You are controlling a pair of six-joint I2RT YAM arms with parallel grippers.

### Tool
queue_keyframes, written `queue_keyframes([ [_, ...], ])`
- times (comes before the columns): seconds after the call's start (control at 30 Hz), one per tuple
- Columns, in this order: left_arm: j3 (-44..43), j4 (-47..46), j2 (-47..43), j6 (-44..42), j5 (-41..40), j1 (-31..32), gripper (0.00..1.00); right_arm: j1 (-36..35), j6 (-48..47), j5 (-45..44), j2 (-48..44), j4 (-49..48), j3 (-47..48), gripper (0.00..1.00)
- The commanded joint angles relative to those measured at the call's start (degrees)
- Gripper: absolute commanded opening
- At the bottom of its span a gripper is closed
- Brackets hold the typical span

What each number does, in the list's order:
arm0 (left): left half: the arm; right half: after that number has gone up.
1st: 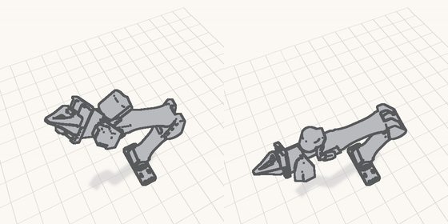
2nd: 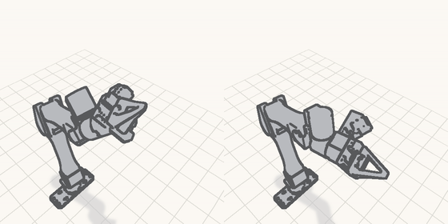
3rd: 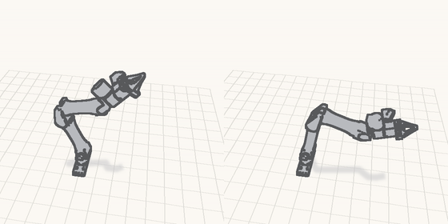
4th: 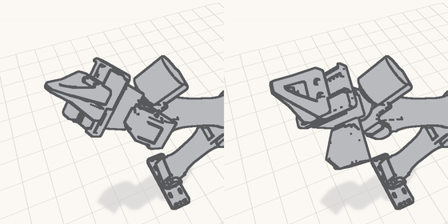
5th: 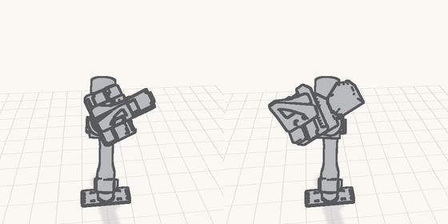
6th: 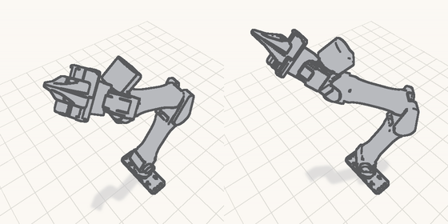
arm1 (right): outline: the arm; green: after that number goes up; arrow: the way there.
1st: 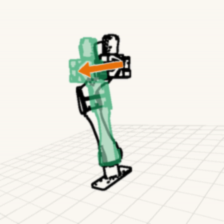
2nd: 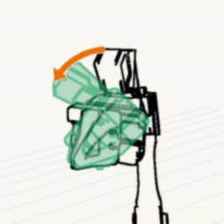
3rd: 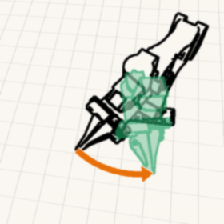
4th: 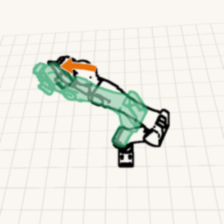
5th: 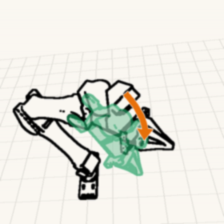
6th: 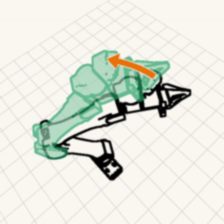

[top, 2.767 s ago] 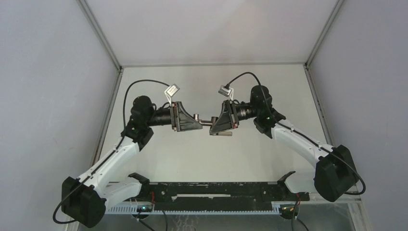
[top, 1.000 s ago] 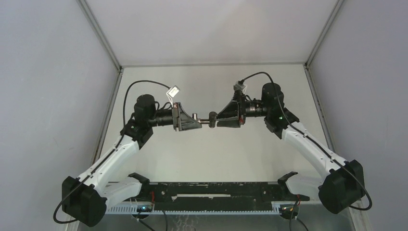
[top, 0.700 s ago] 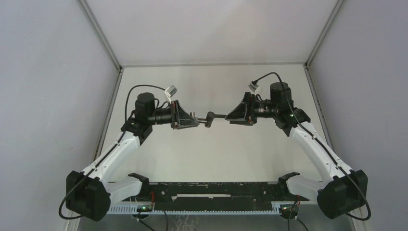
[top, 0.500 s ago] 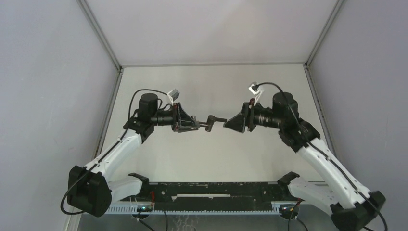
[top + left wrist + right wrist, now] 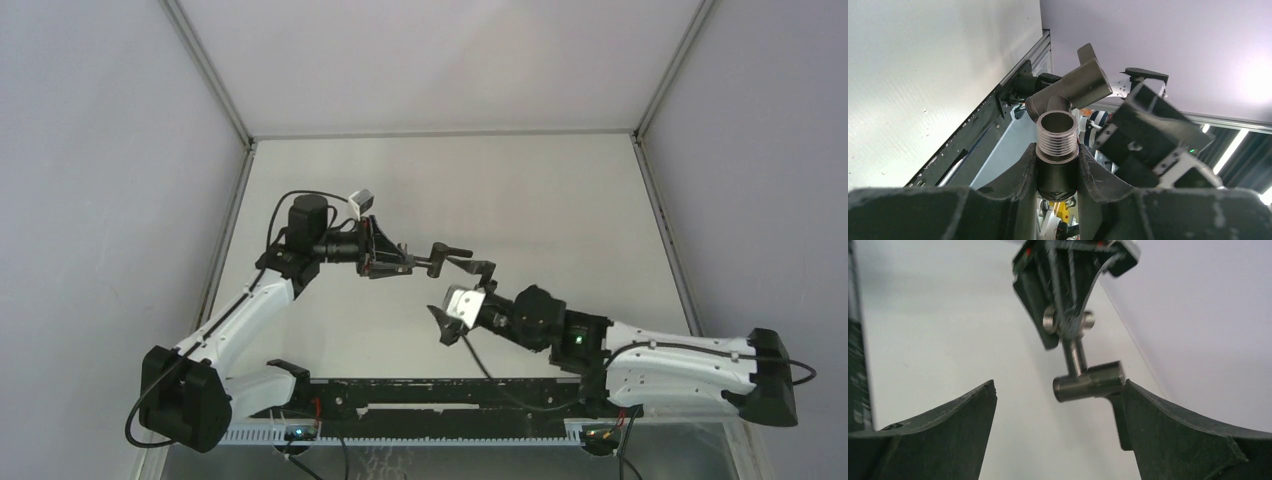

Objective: Install the water faucets

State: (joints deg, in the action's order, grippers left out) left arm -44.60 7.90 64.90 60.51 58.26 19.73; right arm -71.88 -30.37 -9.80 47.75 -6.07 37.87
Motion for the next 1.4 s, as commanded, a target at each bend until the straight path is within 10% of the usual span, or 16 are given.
queue_keyframes([
  [0.0, -5.06, -1.67, -2.56, 1.27, 2.07, -0.21, 0.0, -4.14, -20.46, -15.68, 3.39, -14.22, -3.65, 0.99],
  [0.33, -4.97, -1.03, -2.67, 0.24, 1.82, -0.21, 0.0, -6.6, -30.91, -21.17, 12.31, -31.82, -9.37, 0.95],
  [0.9, -4.62, -0.96, -3.4, 0.0, 2.92, -0.19, 0.0, -0.08, -20.8, -13.32, 18.25, -28.61, -6.93, 0.87],
  [1.37, -4.27, -0.98, -3.68, -0.89, 3.41, -0.18, 0.0, 1.54, -13.88, -6.13, 15.74, -24.77, -4.34, 0.48],
])
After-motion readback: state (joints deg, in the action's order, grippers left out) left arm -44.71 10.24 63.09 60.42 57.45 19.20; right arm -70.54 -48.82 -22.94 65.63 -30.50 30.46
